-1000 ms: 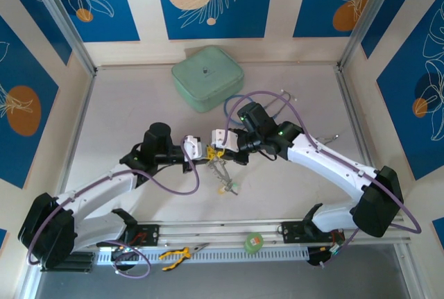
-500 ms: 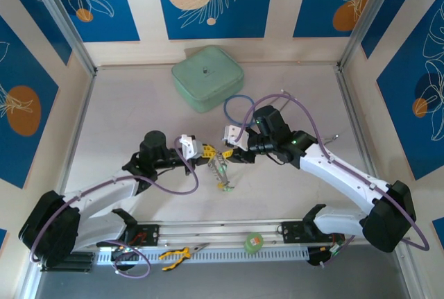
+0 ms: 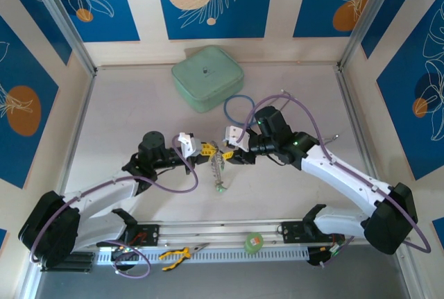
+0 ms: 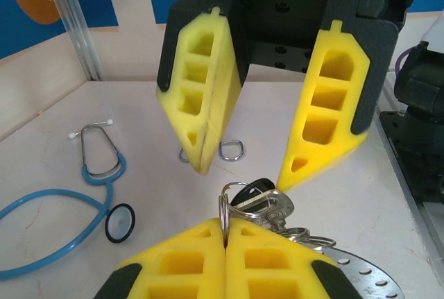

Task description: Put the keys on the keyring

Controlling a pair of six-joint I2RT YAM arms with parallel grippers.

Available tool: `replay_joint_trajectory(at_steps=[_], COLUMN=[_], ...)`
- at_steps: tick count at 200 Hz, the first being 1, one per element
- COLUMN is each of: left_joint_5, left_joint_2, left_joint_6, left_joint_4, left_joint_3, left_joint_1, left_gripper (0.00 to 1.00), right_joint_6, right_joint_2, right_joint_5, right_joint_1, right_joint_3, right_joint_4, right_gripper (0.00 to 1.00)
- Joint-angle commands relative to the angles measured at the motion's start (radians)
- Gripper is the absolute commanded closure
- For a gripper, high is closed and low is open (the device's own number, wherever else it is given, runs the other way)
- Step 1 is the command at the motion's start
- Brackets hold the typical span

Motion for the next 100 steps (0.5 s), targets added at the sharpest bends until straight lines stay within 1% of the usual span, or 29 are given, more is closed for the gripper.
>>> replay_joint_trajectory(at_steps=[1, 16, 31, 51, 72, 100], left_joint_5=[-0.004, -0.004, -0.004, -0.005, -0.007, -0.008], left_joint_2=[-0.033, -0.030, -0.026, -0.021, -0.021, -0.021], left_joint_6=[-0.019, -0.021, -0.023, -0.022, -0.025, -0.022], left_joint_4=[0.070, 0.071, 0.078, 0.079, 0.083, 0.084], left_joint_3=[-0.009, -0.009, -0.009, -0.004, -0.004, -0.004], left_joint_1=[-0.006, -0.007, -0.007, -0.007, -0.006, -0.007], left_gripper=[1.00, 1.00, 1.00, 1.00, 1.00, 1.00], right_joint_6=[0.006, -0.003, 0.009, 0.051, 0.080, 0.092], right_joint_2=[-0.079, -0.102, -0.095, -0.071, -0.046, -0.008], right_joint_5=[0.050, 0.047, 0.000, -0.063, -0.060, -0.057], right_joint_1=[-0.003, -0.005, -0.003, 0.002, 0.009, 0.015], right_joint_3=[-0.039, -0.051, -0.045, -0.032, -0.034, -0.025], right_joint_4=[0.038, 0.036, 0.016, 0.021, 0.057, 0.055], right_gripper=[0.61, 0.62, 0.61, 0.58, 0.54, 0.54])
